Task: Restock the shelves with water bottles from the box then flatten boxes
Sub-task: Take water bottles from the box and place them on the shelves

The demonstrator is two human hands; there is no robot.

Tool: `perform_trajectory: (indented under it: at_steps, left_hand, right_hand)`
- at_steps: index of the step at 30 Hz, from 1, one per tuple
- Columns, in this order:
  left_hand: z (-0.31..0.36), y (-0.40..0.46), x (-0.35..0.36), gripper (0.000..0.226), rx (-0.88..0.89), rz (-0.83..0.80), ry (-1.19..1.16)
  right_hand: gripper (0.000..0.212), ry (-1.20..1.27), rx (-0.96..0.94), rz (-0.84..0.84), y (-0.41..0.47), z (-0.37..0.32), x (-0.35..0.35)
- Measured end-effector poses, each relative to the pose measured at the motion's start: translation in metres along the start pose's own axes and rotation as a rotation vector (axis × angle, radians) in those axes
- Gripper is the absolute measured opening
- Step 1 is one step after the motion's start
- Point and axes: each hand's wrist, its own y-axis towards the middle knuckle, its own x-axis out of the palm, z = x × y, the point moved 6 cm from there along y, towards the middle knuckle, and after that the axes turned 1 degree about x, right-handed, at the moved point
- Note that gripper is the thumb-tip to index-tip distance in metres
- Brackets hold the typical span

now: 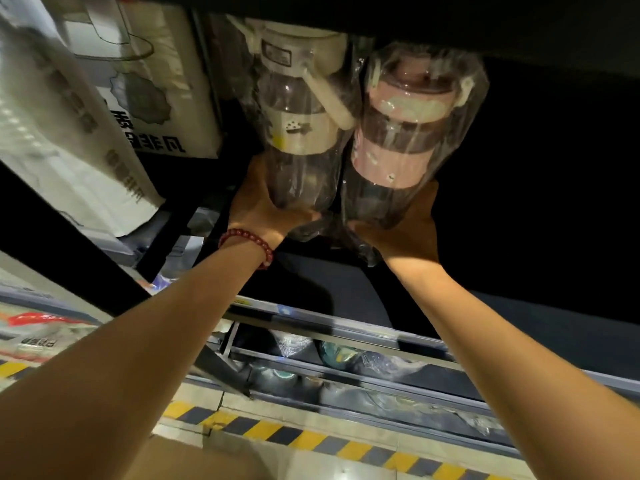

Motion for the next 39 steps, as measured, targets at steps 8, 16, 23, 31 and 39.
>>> perform_trajectory:
  at_steps: [8,16,23,31,39]
  left_hand:
    - [-0.006,0.021,0.0,0.097,0.094,0.069,-0.109]
    - [-0.007,0.025,0.002,0.097,0.113,0.046,-0.131]
    - [0.002,0.03,-0.002,0.09,0.062,0.01,-0.095]
    - [0.009,-0.026,-0.015,0.081,-0.109,-0.063,0.002]
    - [0.068,-0.175,-0.011,0.067,0.26,-0.348,0.447]
  right_hand:
    - [0.102,0.099,-0.127,0.038,0.02,0.005,0.016]
    - [0.1,0.17,-0.163,-0.011,0.028,0.004,0.021]
    - [0.112,0.184,-0.136,-0.157,0.037,-0.001,0.014]
    - [0.087,-0.083,-0.015,-0.234,-0.009,0.002,-0.031]
    - [0.056,-0.635,-0.275,-0.354,-0.138,-0.005,-0.143]
